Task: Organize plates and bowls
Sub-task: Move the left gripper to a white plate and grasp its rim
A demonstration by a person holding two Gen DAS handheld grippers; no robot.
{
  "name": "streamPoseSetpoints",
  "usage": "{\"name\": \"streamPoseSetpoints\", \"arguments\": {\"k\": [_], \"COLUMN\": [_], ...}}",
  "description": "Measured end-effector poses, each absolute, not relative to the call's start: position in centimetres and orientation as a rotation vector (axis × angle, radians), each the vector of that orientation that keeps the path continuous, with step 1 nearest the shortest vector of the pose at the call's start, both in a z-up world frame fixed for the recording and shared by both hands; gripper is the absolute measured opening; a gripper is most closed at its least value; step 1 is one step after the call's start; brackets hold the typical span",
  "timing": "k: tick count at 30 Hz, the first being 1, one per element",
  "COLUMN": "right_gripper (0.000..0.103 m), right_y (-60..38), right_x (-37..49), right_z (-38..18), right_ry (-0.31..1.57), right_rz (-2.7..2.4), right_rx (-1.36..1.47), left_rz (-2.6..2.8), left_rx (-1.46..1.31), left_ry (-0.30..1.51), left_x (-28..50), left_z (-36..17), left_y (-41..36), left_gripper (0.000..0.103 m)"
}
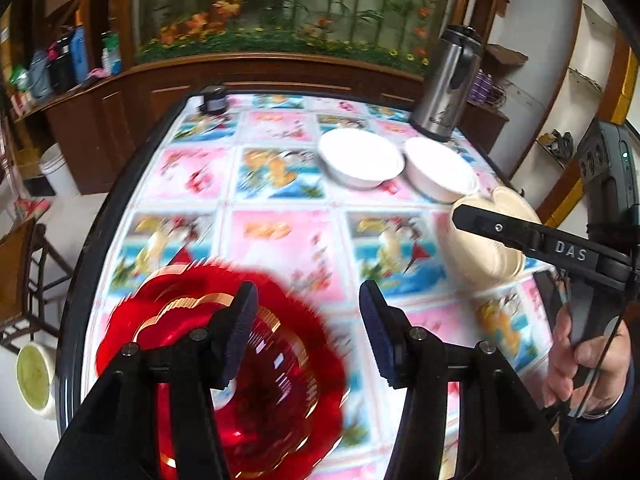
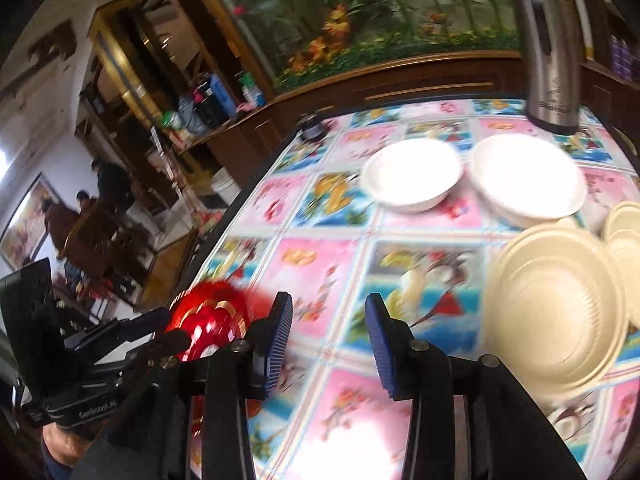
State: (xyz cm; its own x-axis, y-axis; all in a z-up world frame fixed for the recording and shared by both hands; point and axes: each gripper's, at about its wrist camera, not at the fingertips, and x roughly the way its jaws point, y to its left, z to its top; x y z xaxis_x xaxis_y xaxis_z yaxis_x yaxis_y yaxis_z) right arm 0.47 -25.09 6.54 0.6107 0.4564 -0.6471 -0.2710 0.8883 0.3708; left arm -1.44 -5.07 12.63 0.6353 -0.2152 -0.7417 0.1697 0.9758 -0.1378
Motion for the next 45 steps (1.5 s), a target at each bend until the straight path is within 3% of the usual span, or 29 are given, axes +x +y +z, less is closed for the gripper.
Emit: {"name": "streamPoseSetpoints", "arguments": {"k": [9, 18, 25, 26, 28, 32, 35, 36, 38, 45], "right_gripper": [0.042, 0.041, 0.041, 0.041, 0.041, 0.04, 0.035, 0.021, 0.016, 0.012], "right_y": [-29.7, -29.7, -29.2, -29.1, -28.8, -27.7, -26.8, -26.5, -26.2, -27.8], "right_x": [8.7, 16.6, 21.2, 21.6, 22.5, 23.6, 24.0, 24.0, 23.8, 20.5], "right_z": [7.5, 6.2, 3.6, 3.3, 2.5, 1.5, 1.2, 1.0, 0.7, 1.1], "right_ry": [0.853, 0.877, 0.914, 0.916, 0.93, 0.937, 0.954, 0.972, 0.991, 1.006], "right_rz": [0.37, 0.355, 0.339, 0.334, 0.332, 0.308, 0.308, 0.32, 0.295, 0.324], "right_rx": [0.323, 0.274, 0.186, 0.172, 0.154, 0.085, 0.037, 0.038, 0.019, 0.135], "left_rz": [-0.237, -0.149, -0.158, -0.156, -0.153, -0.181, -0.178, -0.169, -0.173, -0.202], "left_rx": [-0.123, -0.261, -0.298, -0.293, -0.275, -0.265, -0.235, -0.227, -0.228, -0.175], "left_ry": [0.951, 1.036, 1.069, 1.07, 1.085, 1.099, 1.095, 1.098, 1.105, 1.091], "left_x": [8.5, 18.8, 22.0, 22.3, 22.9, 23.3, 23.2, 23.2, 22.8, 19.2], "left_z": [13.4, 8.3, 5.9, 5.6, 5.1, 4.3, 4.2, 4.1, 4.1, 5.5], "left_y": [-9.4, -10.2, -10.0, -10.1, -10.2, -10.5, -10.9, -11.0, -11.0, -11.3], "left_gripper": [0.051, 0.049, 0.048, 0.045, 0.029, 0.022, 0.02, 0.019, 0.02, 0.02]}}
